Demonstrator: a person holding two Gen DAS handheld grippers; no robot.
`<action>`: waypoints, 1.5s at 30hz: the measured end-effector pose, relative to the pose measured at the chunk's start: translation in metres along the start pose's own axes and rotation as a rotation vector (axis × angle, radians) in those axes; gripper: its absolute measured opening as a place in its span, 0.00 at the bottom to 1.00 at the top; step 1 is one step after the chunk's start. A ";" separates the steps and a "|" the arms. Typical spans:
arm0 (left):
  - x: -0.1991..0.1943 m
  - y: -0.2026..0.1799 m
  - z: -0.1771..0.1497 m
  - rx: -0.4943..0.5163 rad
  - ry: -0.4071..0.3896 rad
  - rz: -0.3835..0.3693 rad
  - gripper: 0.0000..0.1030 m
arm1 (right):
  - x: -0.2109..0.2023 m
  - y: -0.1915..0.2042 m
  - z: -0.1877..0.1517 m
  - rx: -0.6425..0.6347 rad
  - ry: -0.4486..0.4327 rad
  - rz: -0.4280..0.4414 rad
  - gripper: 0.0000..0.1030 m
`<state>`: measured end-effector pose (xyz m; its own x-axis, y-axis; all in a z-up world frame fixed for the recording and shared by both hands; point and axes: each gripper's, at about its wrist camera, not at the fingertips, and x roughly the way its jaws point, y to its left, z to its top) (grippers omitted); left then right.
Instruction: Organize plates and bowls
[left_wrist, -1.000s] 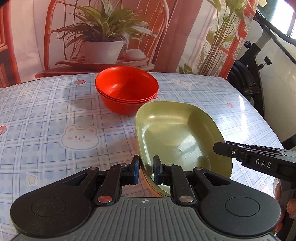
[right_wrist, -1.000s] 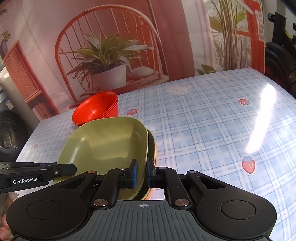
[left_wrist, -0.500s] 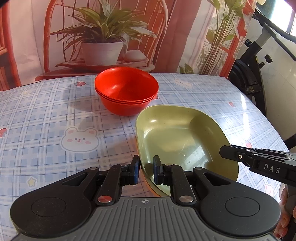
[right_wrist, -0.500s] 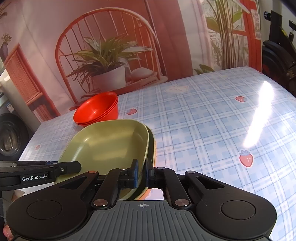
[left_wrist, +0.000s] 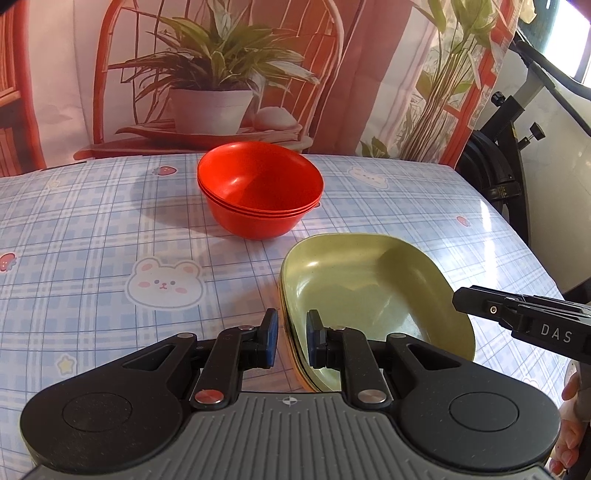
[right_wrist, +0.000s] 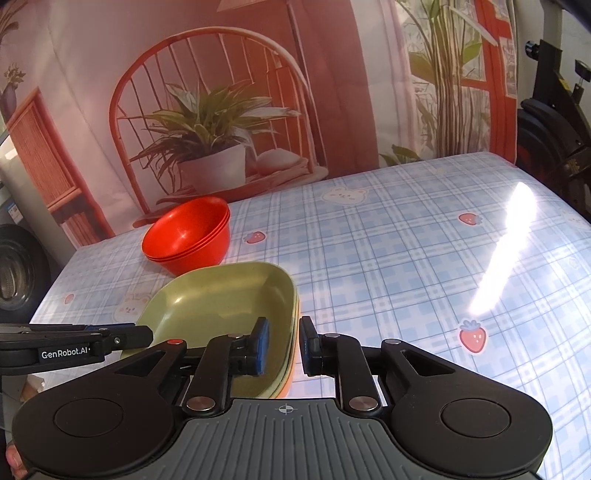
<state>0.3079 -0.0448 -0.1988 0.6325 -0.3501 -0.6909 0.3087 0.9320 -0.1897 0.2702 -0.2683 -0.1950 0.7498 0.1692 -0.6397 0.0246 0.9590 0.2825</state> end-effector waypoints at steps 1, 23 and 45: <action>-0.003 0.001 0.001 -0.002 -0.007 -0.003 0.16 | -0.001 -0.001 0.002 0.004 -0.002 0.008 0.19; -0.006 0.066 0.075 -0.066 -0.119 0.028 0.17 | 0.060 0.052 0.090 -0.098 0.012 0.129 0.29; 0.071 0.076 0.075 -0.102 -0.051 0.003 0.22 | 0.155 0.057 0.100 0.048 0.191 0.079 0.14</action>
<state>0.4293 -0.0062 -0.2098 0.6693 -0.3494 -0.6557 0.2344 0.9367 -0.2599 0.4545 -0.2106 -0.2067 0.6116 0.2880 -0.7368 0.0055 0.9298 0.3680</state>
